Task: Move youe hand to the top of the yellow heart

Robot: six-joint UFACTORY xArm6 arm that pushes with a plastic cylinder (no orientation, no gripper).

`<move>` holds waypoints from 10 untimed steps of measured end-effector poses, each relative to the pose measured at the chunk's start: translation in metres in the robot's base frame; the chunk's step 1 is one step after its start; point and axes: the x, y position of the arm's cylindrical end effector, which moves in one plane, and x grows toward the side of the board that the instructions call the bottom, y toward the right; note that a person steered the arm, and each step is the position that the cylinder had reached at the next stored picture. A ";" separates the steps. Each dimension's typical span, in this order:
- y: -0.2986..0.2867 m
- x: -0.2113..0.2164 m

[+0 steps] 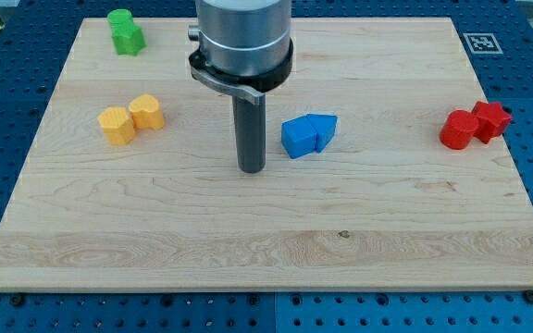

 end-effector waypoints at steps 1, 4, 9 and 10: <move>-0.011 -0.039; -0.024 -0.095; -0.154 -0.120; -0.154 -0.120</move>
